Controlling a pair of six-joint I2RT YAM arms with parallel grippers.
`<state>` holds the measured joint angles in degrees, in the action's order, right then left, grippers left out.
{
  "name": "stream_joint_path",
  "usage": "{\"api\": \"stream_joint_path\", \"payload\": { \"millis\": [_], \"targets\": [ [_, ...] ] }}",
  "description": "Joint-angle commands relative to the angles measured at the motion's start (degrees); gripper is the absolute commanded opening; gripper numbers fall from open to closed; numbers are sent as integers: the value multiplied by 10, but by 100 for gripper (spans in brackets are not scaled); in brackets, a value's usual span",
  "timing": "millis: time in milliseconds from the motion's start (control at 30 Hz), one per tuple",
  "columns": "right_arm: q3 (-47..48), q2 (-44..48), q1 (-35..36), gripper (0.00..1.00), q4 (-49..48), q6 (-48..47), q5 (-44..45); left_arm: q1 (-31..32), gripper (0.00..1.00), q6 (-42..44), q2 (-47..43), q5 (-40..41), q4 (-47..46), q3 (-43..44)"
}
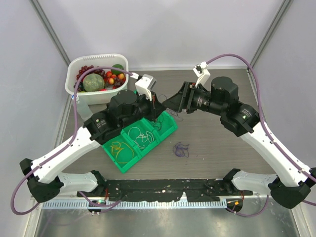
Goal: Untangle the cables
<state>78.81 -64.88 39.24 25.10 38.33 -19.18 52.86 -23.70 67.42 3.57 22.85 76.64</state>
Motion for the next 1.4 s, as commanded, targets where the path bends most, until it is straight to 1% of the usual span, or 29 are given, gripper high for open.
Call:
{"api": "stream_joint_path", "payload": {
  "millis": [0,33,67,100,133,233,267,333,567,867,967,1200,1367],
  "targets": [
    [46,-11,-8,71,96,-22,130,-7,0,15,3,98,-4,27],
    [49,-15,-14,72,135,-28,152,-13,0,12,5,111,-5,29],
    [50,-17,-27,73,155,-35,183,-20,0,9,6,119,-4,32],
    [48,-17,-34,74,182,-38,190,-33,0,3,9,127,-4,35],
    [38,-15,-54,74,194,-40,217,-45,0,-5,11,132,-2,38],
    [6,2,-101,74,218,-41,202,-74,0,-22,16,140,-1,45],
    [-13,5,-118,74,218,-43,175,-83,0,-25,17,145,-1,47],
    [-34,16,-132,73,218,-44,164,-99,0,-28,21,150,-2,50],
    [-56,22,-141,73,218,-48,154,-166,0,-47,51,146,20,71],
    [-66,5,-155,72,218,-55,139,-241,0,-59,124,127,4,83],
    [-67,2,-161,72,218,-59,136,-257,0,-79,149,115,3,88],
    [-71,0,-177,72,217,-66,130,-261,0,-99,185,115,15,91],
    [-72,-7,-185,72,218,-73,121,-268,0,-110,243,79,30,100]
  ]
}}
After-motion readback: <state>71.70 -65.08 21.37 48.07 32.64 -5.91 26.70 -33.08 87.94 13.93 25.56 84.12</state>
